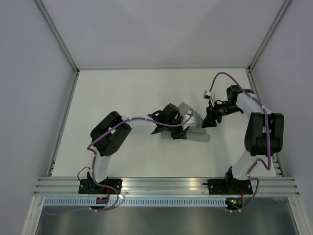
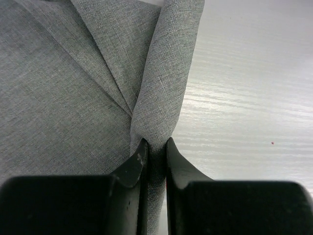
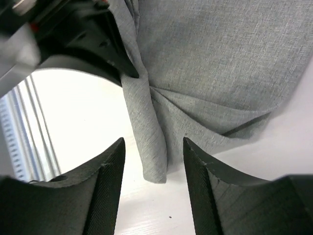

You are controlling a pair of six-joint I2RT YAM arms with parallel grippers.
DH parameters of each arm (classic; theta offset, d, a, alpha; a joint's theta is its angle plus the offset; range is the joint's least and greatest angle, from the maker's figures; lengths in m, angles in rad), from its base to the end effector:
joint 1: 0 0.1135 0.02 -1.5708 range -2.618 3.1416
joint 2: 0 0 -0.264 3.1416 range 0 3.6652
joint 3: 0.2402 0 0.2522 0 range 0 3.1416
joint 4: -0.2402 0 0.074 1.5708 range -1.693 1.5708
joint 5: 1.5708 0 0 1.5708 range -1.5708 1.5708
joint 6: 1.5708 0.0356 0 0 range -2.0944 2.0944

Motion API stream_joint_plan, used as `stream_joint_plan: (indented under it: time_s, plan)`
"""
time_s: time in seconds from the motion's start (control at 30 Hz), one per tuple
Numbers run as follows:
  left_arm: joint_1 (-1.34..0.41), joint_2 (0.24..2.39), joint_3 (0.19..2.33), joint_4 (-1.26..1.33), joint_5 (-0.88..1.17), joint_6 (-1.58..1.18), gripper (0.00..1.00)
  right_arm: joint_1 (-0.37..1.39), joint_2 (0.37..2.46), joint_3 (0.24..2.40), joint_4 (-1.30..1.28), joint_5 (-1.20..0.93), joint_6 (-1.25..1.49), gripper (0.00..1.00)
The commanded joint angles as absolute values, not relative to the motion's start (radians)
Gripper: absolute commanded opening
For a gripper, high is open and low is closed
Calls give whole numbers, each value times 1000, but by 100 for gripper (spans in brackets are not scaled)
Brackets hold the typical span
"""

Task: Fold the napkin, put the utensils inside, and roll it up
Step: Roll the napkin with the utensil

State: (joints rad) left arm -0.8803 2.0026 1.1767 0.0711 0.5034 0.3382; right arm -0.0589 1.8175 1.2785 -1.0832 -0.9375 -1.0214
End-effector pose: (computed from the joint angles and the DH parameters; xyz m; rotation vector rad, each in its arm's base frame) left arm 0.2525 -0.3326 0.1418 1.5585 1.7771 -0.8540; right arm 0.3217 0.0098 0.2003 -1.1177 2.2100 1.1082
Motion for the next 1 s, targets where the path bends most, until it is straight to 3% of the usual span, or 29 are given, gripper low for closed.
stream_joint_plan:
  time_s: [0.0,0.13,0.27,0.63,0.77,0.9,0.93,0.97]
  plan:
    - [-836,2131,1204,-175,638,265,2,-51,1642,1145,-830,-918,-962,57]
    - [-799,2197,1282,-253,744,249,2,-9,1459,921,-551,-769,-891,60]
    - [-769,2256,1353,-327,850,235,2,173,1321,766,-384,-577,-864,62]
    - [-721,2350,1465,-449,972,239,2,488,1324,566,-109,-259,-856,65]
    - [-713,2355,1477,-462,989,242,2,537,1353,531,-38,-172,-857,62]
    - [-704,2356,1489,-465,1011,238,3,558,1376,514,-8,-138,-854,53]
    - [-704,2355,1493,-466,1014,236,5,561,1379,514,-9,-138,-853,50]
    - [-701,2355,1500,-466,1014,230,13,561,1381,514,-14,-140,-851,46]
